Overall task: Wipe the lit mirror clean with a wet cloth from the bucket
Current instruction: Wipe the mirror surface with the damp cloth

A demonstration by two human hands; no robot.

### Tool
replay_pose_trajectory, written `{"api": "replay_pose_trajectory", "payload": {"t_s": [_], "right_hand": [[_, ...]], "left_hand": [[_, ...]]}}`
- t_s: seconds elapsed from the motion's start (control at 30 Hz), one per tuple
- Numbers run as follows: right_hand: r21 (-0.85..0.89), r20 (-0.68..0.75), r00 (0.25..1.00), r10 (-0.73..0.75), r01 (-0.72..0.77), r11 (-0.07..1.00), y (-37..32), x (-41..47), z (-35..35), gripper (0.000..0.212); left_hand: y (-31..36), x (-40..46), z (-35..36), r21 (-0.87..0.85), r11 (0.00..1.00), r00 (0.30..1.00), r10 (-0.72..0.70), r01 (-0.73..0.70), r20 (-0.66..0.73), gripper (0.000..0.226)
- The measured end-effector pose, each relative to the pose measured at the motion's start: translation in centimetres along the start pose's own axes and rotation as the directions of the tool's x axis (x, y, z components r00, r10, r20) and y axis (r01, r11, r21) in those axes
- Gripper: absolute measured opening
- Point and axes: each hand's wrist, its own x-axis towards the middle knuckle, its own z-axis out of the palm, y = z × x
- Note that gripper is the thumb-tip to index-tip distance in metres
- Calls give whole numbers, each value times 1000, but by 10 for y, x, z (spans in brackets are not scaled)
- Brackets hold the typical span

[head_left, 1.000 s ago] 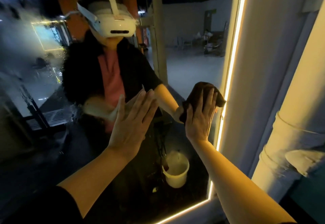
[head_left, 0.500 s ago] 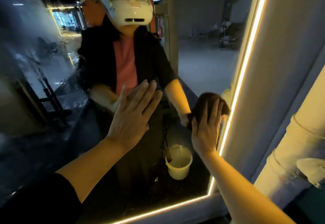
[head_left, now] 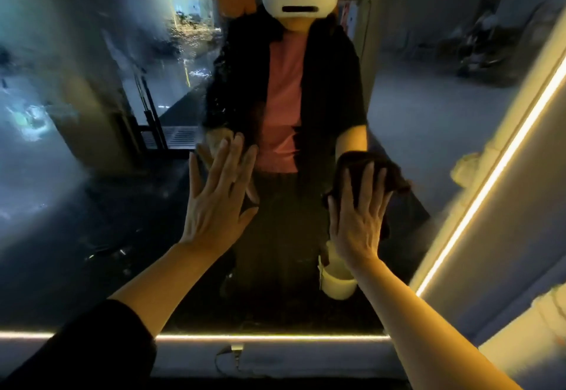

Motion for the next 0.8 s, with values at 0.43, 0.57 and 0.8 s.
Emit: {"api": "replay_pose_trajectory", "payload": {"t_s": [0.43,0.57,0.8], "right_hand": [[-126,-19,998,-65,62,990,-117,23,26,69],[-157,-64,996,-68,57,986,-142,47,22,65],[4,-210,973,94,-96,995,-205,102,11,72]], "left_hand": [[-100,22,-37,-8,995,981,92,-95,-173,95],[-139,30,-51,-10,994,971,107,-112,-216,93],[-191,48,-66,45,992,972,126,-120,-201,92]]}}
